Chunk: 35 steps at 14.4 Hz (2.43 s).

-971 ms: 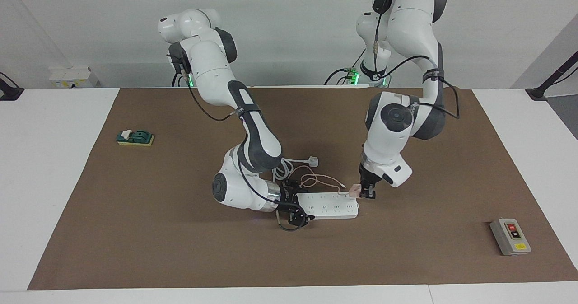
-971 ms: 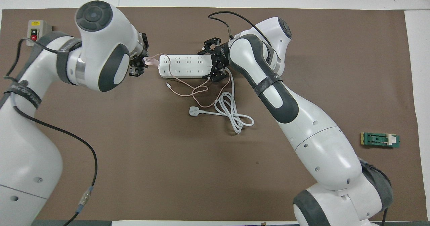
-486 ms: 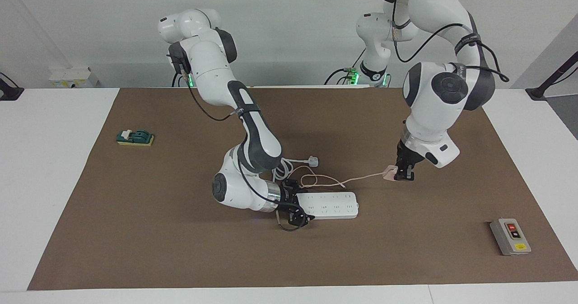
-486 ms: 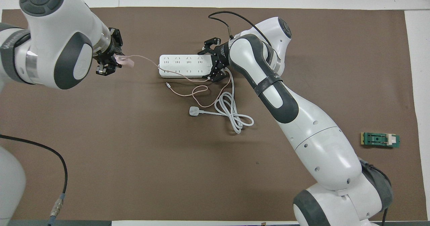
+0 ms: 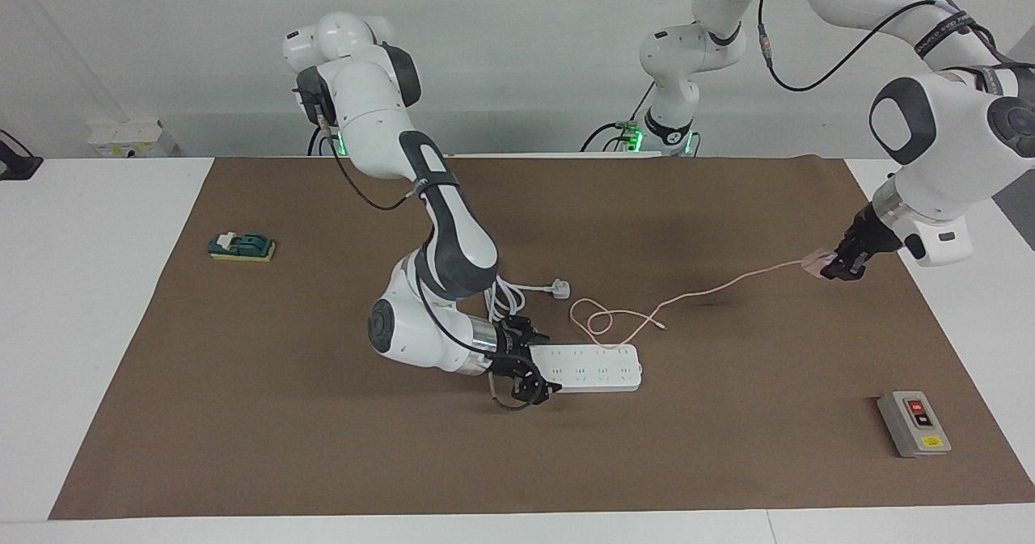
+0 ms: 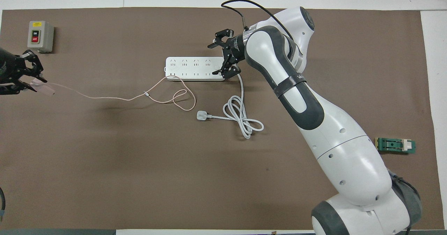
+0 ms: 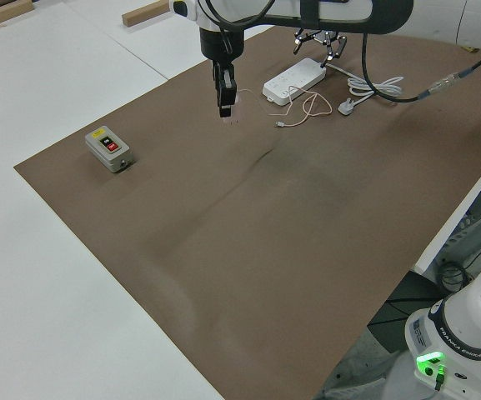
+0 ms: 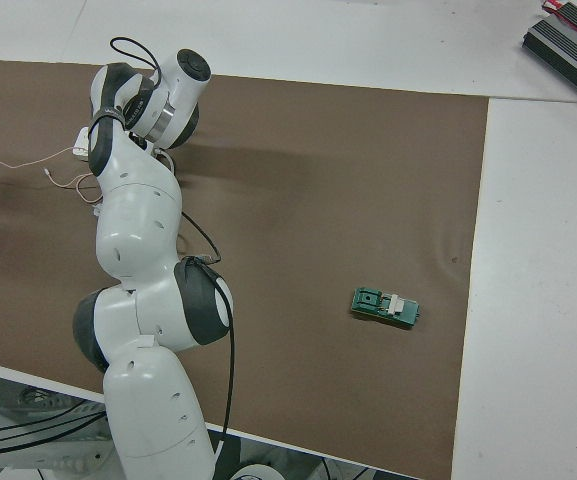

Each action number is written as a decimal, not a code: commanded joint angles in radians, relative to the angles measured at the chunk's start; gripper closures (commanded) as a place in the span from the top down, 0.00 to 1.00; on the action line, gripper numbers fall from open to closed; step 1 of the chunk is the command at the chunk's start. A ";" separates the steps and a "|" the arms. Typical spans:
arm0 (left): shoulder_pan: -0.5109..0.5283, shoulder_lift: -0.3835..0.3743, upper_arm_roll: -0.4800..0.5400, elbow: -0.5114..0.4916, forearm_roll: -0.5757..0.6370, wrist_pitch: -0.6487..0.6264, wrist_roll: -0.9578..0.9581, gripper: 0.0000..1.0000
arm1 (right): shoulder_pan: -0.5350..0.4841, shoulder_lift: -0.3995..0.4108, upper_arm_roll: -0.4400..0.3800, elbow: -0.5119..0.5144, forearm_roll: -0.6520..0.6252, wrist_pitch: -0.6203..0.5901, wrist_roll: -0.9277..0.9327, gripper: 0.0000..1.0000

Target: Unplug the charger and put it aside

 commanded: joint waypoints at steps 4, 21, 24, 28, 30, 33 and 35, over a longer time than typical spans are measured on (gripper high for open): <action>0.063 -0.137 -0.009 -0.341 -0.012 0.335 0.070 0.00 | -0.010 -0.252 -0.056 -0.107 -0.213 -0.168 0.017 1.00; -0.001 -0.144 -0.021 -0.208 -0.008 0.147 0.145 1.00 | -0.223 -0.755 -0.067 -0.248 -0.879 -0.573 -1.276 1.00; -0.001 -0.165 -0.025 -0.118 -0.012 0.004 0.344 1.00 | -0.258 -0.906 -0.059 -0.415 -0.927 -0.558 -1.390 1.00; -0.001 -0.180 -0.073 -0.024 -0.012 -0.132 0.443 1.00 | -0.373 -1.053 0.020 -0.609 -0.947 -0.515 -1.439 1.00; -0.001 -0.182 -0.090 0.005 -0.018 -0.180 0.451 1.00 | -0.421 -1.045 0.057 -0.601 -0.946 -0.511 -1.439 1.00; -0.012 -0.237 -0.101 0.004 -0.037 -0.229 0.471 1.00 | -0.423 -1.039 0.057 -0.594 -0.946 -0.514 -1.439 1.00; -0.018 -0.269 -0.104 0.004 -0.035 -0.287 0.487 1.00 | -0.423 -1.036 0.057 -0.591 -0.946 -0.521 -1.437 1.00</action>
